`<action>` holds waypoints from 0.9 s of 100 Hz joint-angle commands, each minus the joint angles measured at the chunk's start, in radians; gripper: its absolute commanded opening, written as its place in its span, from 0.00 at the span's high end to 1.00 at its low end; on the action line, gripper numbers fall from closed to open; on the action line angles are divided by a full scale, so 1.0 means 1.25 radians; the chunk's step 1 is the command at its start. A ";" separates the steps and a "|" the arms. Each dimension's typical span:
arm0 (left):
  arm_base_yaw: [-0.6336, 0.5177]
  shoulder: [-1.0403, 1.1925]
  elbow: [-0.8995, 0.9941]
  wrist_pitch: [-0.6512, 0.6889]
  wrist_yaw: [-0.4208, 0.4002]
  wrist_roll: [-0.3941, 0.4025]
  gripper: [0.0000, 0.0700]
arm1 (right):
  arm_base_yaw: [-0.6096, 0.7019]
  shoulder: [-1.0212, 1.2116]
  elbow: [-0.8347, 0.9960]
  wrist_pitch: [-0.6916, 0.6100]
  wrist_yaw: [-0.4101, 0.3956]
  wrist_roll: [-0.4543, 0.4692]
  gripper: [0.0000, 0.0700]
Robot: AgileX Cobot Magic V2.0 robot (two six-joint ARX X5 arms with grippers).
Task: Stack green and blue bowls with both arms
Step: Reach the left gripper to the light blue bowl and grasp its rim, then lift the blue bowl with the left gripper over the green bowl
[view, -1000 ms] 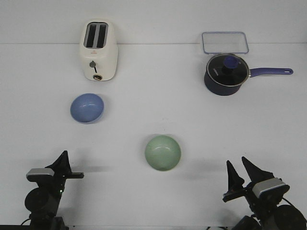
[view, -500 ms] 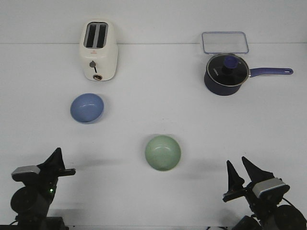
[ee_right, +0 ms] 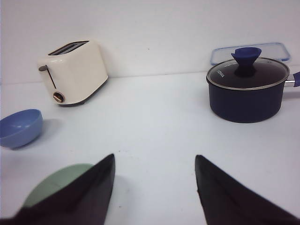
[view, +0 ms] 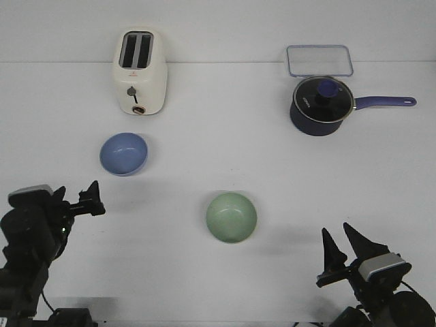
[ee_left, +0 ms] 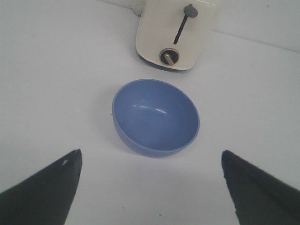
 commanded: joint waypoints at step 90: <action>0.052 0.795 0.348 0.046 0.035 0.121 0.41 | 0.006 0.001 0.005 0.009 0.000 -0.006 0.50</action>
